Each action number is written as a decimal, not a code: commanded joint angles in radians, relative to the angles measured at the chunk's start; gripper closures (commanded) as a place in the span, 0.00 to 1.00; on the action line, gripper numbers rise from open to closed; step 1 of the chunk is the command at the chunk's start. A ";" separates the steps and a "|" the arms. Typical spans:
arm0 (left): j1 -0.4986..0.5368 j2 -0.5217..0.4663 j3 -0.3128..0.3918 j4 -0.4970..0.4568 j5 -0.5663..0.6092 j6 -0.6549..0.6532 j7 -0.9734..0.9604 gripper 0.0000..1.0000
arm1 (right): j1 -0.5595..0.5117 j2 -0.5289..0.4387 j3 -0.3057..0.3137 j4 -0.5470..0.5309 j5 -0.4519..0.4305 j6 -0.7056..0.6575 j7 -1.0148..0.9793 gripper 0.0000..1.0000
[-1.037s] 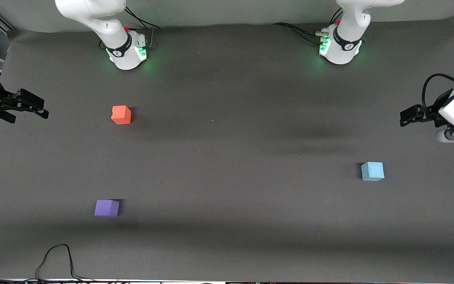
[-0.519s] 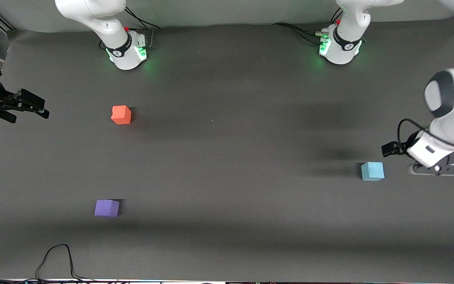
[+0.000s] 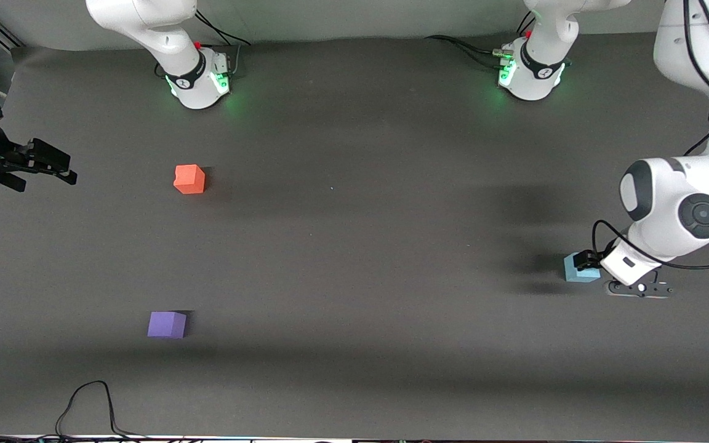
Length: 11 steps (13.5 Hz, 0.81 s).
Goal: Place blue block between orange and purple blocks
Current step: 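Lower the left gripper onto the light blue block and grasp it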
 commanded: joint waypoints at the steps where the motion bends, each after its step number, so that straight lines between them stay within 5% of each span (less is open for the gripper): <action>1: 0.009 0.035 -0.002 -0.032 0.012 0.088 0.016 0.00 | -0.006 -0.013 0.008 -0.015 0.002 -0.008 0.001 0.00; 6: 0.007 0.066 -0.003 -0.034 0.005 0.098 -0.004 0.00 | -0.006 -0.013 0.008 -0.023 0.002 -0.008 0.001 0.00; 9: 0.007 0.064 -0.003 -0.041 0.002 0.092 -0.007 0.51 | -0.004 -0.011 0.008 -0.024 0.002 -0.006 0.001 0.00; 11: 0.007 0.063 -0.003 -0.040 0.000 0.078 -0.013 0.66 | -0.004 -0.011 0.008 -0.024 0.002 -0.006 0.001 0.00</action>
